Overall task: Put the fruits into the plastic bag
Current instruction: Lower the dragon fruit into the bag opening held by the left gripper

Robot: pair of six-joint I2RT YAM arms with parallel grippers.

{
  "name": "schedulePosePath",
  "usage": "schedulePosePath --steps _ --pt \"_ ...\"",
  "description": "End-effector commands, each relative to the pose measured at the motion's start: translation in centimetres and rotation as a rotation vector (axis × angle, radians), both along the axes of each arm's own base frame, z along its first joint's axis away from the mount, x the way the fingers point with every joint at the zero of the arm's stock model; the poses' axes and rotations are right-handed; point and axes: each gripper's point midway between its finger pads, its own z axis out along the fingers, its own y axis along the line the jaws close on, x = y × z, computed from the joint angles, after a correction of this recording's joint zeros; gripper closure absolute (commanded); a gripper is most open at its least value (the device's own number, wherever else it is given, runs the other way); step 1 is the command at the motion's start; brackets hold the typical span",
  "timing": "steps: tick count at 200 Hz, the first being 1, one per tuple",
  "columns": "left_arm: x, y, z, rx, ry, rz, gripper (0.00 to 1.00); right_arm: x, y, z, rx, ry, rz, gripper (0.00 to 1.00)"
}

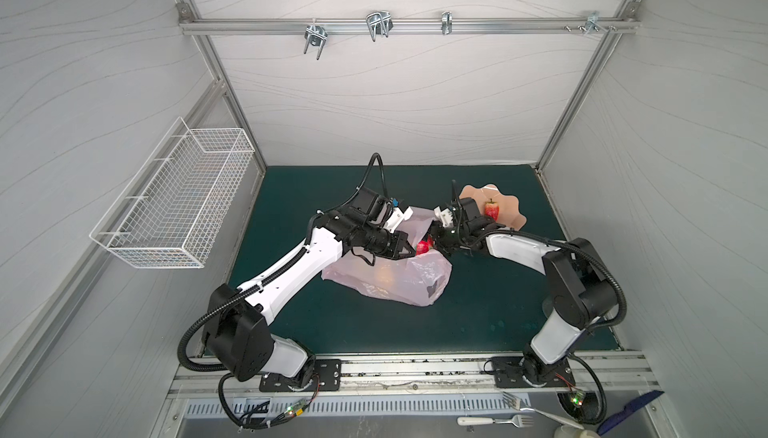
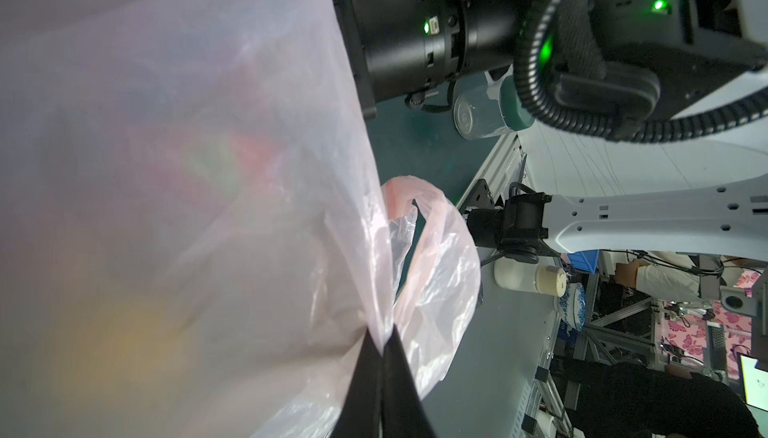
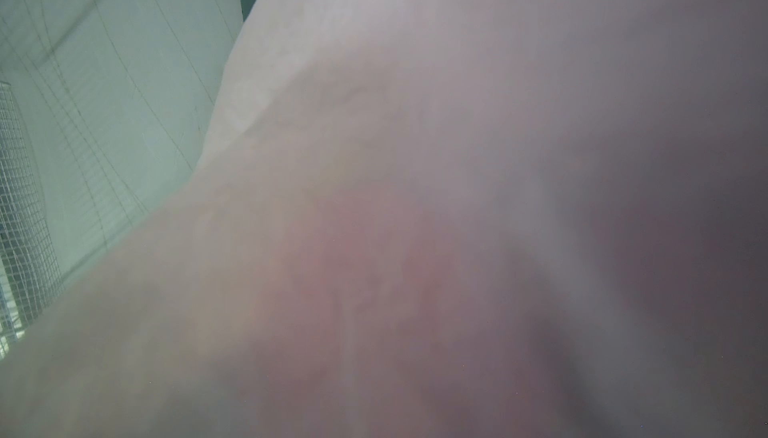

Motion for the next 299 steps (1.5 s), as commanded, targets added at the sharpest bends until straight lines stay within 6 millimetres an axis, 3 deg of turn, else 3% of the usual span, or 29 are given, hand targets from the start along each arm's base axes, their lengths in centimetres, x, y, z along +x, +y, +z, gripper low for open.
schedulePosePath --steps 1,39,109,170,230,251,299 --pt "1.3 -0.4 0.9 -0.002 -0.045 0.028 1.0 0.0 1.6 3.6 0.087 -0.037 -0.089 0.66" --pt "2.1 -0.1 0.5 0.028 -0.045 0.077 1.0 -2.9 2.0 3.5 0.041 -0.053 -0.063 0.66" --pt "3.4 0.7 -0.4 0.086 -0.033 0.166 1.0 -7.1 0.5 3.2 -0.003 -0.048 0.042 0.67" --pt "3.6 0.7 -0.4 0.082 -0.03 0.176 1.0 -10.3 1.5 2.7 0.031 -0.013 0.182 0.71" --pt "3.6 0.7 -0.5 0.085 -0.026 0.187 1.0 -12.2 0.7 3.2 0.002 -0.043 0.274 0.73" --pt "3.6 0.6 -0.4 0.073 -0.023 0.184 1.0 -13.2 0.4 2.3 -0.019 -0.012 0.329 0.73" --pt "2.7 -0.5 0.4 0.017 -0.029 0.123 1.0 -11.8 1.8 0.7 -0.003 0.017 0.321 0.74"
